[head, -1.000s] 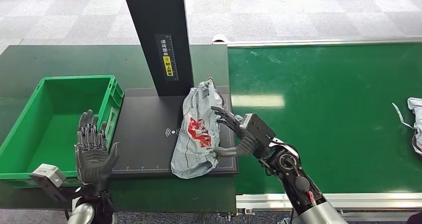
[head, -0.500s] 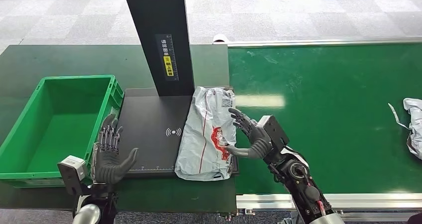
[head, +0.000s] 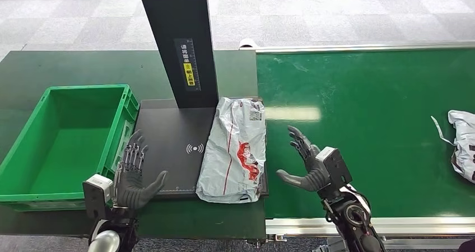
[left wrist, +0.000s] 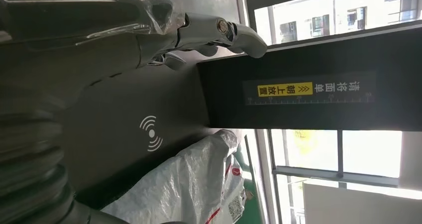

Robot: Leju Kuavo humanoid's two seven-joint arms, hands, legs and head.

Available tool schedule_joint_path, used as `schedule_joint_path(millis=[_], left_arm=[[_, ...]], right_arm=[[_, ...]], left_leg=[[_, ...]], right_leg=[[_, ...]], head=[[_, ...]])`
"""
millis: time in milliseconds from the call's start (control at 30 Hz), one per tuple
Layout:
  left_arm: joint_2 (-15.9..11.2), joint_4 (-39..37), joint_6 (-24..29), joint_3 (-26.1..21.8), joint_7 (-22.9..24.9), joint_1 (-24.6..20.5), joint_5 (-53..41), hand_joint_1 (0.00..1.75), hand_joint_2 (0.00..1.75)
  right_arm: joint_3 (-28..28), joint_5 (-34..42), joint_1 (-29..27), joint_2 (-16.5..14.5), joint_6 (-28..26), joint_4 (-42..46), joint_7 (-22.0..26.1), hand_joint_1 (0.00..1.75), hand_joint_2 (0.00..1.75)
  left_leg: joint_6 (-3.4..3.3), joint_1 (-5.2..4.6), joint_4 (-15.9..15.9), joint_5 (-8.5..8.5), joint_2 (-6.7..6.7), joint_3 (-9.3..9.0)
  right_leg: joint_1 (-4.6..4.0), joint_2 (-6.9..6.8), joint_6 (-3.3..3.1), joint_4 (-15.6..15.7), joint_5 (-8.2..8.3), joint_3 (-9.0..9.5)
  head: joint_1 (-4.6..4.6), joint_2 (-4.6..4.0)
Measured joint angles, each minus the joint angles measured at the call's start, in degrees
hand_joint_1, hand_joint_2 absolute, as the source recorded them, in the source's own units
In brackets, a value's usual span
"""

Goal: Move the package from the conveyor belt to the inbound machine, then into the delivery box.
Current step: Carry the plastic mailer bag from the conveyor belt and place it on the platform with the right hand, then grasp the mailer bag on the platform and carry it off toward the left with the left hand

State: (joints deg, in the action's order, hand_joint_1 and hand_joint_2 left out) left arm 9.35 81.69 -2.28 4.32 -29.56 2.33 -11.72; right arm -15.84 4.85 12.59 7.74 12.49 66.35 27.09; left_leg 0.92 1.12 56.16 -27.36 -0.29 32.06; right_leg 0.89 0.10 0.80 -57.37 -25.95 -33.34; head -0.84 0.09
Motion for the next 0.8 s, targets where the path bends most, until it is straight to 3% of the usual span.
schedule_joint_path(millis=[67,200,267,500,800], left_arm=[[0.0,-0.2,1.6,0.7,0.7,-0.1,-2.9,0.00,1.75],[-0.1,-1.6,13.9,3.0,4.4,-2.2,-15.9,0.00,1.75],[-0.1,-3.0,15.9,4.1,5.7,-4.3,-18.8,0.00,1.75],[0.7,-8.5,4.8,9.0,4.6,-11.8,-15.6,0.00,1.75],[1.4,-20.6,4.6,17.2,11.2,-22.8,-25.6,0.00,1.75]], right_arm=[[0.5,-1.4,-0.6,0.0,-0.8,0.9,0.0,0.00,1.75],[2.1,-4.1,-2.8,-0.9,-1.1,4.1,-1.2,0.00,1.75],[2.9,-4.9,-3.6,-1.6,-0.5,5.5,-2.1,0.00,1.75],[3.9,-6.6,-3.4,-3.6,1.5,6.3,-2.8,0.00,1.75],[5.0,-6.2,-3.2,-3.9,1.8,6.3,-3.3,0.00,1.75]], left_leg=[[0.00,0.00,0.0,0.00,-0.02,0.00],[0.00,0.00,0.0,0.00,-0.03,0.02],[0.00,0.00,0.0,0.00,-0.03,0.03],[-0.02,0.00,0.0,0.03,-0.03,0.00],[-0.02,-0.01,0.0,0.03,-0.02,0.01]], right_leg=[[0.00,-0.01,0.00,0.0,0.00,0.00],[0.00,-0.01,0.00,0.0,0.00,-0.02],[0.00,-0.01,0.00,0.0,0.00,-0.02],[0.01,-0.01,0.01,0.0,0.02,0.01],[0.01,-0.01,0.01,0.0,0.02,0.00]], head=[[0.00,0.00],[0.00,0.00],[0.00,0.00],[-0.01,0.00],[0.00,0.00]])
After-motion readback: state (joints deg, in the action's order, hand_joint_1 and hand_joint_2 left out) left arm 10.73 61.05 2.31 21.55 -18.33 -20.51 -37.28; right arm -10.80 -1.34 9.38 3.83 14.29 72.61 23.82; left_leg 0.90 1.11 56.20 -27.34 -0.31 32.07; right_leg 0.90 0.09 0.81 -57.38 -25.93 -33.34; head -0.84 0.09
